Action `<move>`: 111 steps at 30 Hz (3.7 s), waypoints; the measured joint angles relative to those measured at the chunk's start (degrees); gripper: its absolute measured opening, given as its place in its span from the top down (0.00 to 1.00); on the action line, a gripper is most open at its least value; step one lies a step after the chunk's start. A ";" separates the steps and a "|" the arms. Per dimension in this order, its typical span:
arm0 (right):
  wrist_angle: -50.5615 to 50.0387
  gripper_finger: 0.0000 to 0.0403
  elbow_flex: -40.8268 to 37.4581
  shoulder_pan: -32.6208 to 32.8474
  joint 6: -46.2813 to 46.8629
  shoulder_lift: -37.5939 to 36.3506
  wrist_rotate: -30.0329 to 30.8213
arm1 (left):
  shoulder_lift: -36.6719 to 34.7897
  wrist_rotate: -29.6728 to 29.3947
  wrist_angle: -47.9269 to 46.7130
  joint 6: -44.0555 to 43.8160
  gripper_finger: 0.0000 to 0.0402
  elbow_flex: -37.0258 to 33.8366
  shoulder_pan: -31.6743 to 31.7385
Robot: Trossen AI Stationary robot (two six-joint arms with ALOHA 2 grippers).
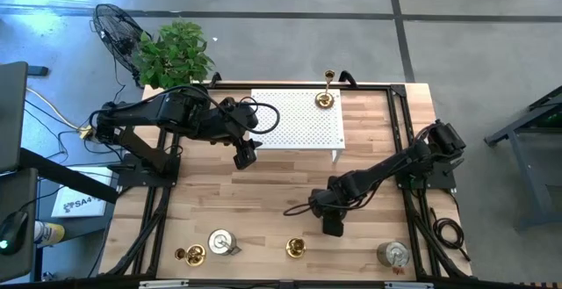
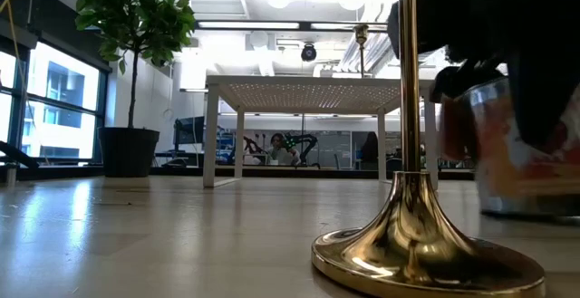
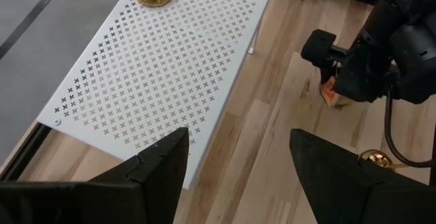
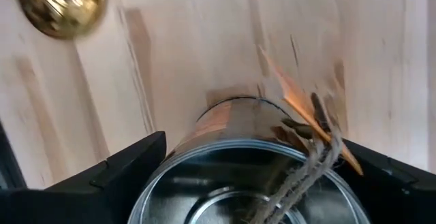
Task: Pick & Place candle stick holders
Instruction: Put the top silver scented candle on the shelf
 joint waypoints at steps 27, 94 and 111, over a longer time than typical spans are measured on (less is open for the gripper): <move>-34.87 0.14 23.10 -1.99 -2.97 -10.08 9.34 | 0.00 2.54 3.01 3.52 0.38 0.00 0.00; -30.65 0.14 30.40 -37.57 -37.83 -8.64 6.43 | 0.00 2.12 11.89 7.15 0.38 0.00 0.00; -25.54 0.15 22.71 -37.99 -38.88 -8.68 4.85 | 0.02 2.19 11.87 6.97 0.38 0.00 0.00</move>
